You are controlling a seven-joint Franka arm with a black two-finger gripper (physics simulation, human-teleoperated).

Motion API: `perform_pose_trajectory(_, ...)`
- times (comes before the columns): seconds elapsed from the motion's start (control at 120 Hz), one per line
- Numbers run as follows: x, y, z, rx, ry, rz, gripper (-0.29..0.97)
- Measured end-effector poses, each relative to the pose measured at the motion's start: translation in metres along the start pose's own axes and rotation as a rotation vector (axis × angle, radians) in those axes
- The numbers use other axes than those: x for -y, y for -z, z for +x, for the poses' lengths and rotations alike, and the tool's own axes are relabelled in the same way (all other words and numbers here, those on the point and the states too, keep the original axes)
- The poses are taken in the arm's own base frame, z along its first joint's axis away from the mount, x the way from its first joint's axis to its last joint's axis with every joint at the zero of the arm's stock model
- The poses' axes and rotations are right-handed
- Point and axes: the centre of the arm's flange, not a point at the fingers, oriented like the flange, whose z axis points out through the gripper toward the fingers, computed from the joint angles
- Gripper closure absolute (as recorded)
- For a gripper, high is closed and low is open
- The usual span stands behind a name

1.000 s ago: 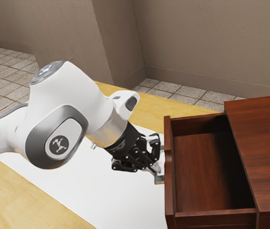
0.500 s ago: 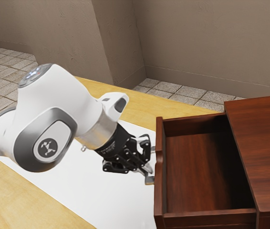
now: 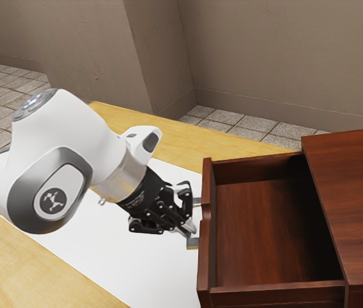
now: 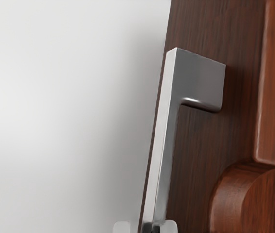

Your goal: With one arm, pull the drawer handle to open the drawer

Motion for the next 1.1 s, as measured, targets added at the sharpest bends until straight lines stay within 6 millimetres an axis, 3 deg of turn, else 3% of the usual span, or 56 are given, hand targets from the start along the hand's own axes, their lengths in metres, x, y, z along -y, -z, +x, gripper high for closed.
perform_pose_trajectory(0.45,0.001,-0.001,-0.001,0.0,-0.002,-0.009,0.65)
perform_pose_trajectory(0.733,-0.003,0.022,-0.007,-0.022,-0.022,-0.047,0.59)
perform_pose_trajectory(0.8,-0.014,0.031,-0.008,-0.024,-0.038,-0.057,0.48)
perform_pose_trajectory(0.967,-0.069,0.065,0.0,-0.025,-0.126,-0.015,0.22)
perform_pose_trajectory(1.1,-0.1,0.059,0.002,-0.018,-0.207,0.117,0.12)
